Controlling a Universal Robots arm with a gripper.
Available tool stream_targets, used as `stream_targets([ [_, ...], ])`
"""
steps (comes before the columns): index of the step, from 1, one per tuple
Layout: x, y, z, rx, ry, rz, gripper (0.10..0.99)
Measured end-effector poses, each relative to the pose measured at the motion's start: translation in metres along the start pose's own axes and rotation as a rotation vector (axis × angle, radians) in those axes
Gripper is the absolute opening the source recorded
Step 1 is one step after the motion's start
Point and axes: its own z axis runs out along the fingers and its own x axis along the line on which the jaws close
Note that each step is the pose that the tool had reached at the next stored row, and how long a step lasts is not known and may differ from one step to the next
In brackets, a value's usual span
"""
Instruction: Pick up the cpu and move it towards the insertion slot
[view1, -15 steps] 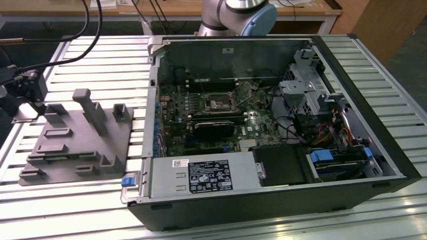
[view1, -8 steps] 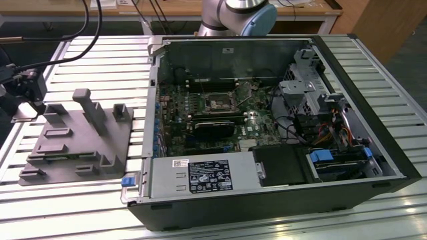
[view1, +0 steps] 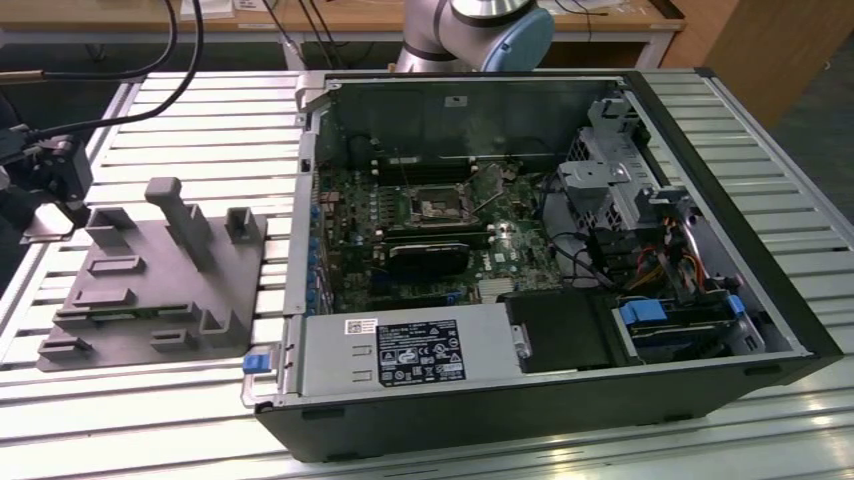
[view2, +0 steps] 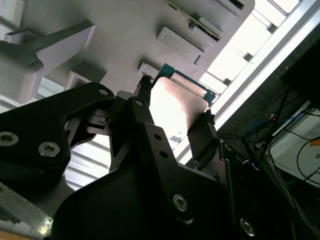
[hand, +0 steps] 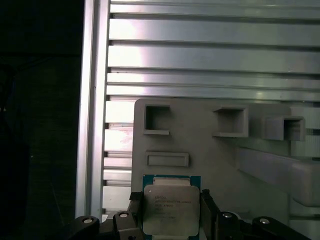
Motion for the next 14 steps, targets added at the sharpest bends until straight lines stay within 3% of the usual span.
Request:
stream_targets([
  [14,0.0,0.0002,-0.0037,0.0,0.0001,0.0,0.545],
])
